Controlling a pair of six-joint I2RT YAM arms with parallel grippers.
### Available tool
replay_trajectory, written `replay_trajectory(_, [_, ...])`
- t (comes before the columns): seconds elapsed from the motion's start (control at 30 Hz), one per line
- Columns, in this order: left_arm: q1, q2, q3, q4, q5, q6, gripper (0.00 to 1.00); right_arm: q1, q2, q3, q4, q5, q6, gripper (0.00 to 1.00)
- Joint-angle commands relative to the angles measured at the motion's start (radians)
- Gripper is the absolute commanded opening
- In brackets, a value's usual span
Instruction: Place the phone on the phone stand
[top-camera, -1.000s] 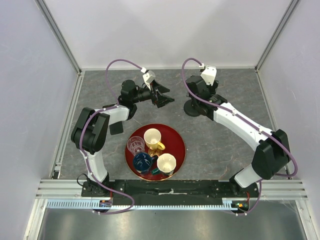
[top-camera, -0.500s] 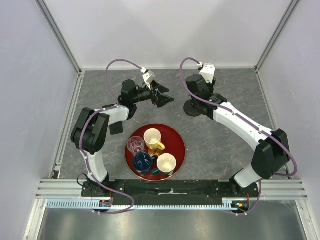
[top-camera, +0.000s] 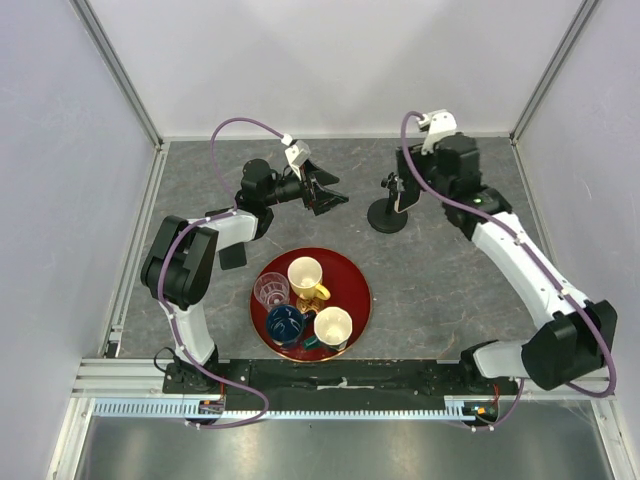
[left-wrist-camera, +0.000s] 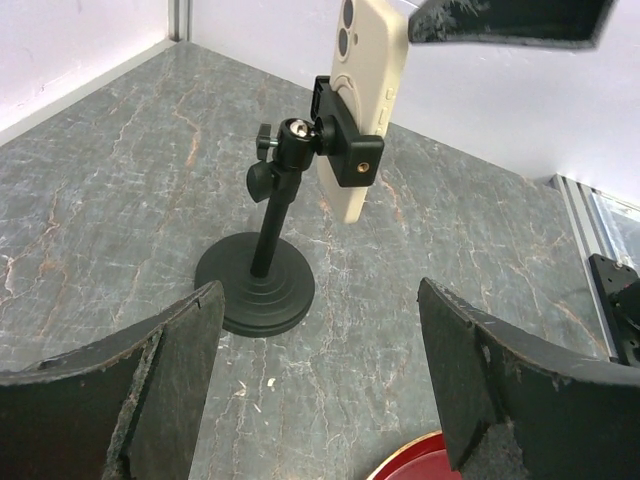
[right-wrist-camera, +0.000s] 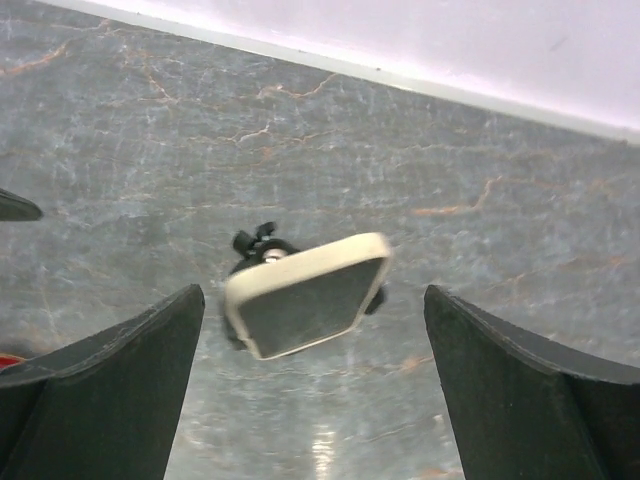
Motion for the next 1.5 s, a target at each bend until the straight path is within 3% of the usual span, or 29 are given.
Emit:
replay_trajectory(0.0, [-0.002, -0.037, 0.011, 0.071, 0.052, -0.002, 0.84, -0.158, -0.054, -0.022, 0.044, -0.441, -0.249, 0.98])
replay_trajectory(0.1, [-0.002, -0.032, 0.012, 0.085, 0.07, -0.013, 0.84, -0.23, -0.03, 0.008, 0.001, -0.595, -0.303, 0.98])
replay_trajectory(0.3, [-0.002, -0.035, 0.005, 0.107, 0.09, -0.022, 0.84, -0.244, 0.049, 0.028, 0.004, -0.787, -0.354, 0.98])
replay_trajectory(0.73, [-0.002, -0.035, 0.005, 0.111, 0.101, -0.026, 0.85, -0.258, 0.093, -0.009, 0.081, -0.701, -0.343, 0.98])
replay_trajectory(0.97, [-0.002, -0.031, 0.006, 0.13, 0.11, -0.042, 0.85, -0.309, 0.118, 0.016, 0.09, -0.79, -0.309, 0.98])
replay_trajectory(1.47, [-0.002, -0.021, 0.011, 0.16, 0.13, -0.069, 0.85, -0.326, 0.096, 0.044, 0.101, -0.802, -0.306, 0.98])
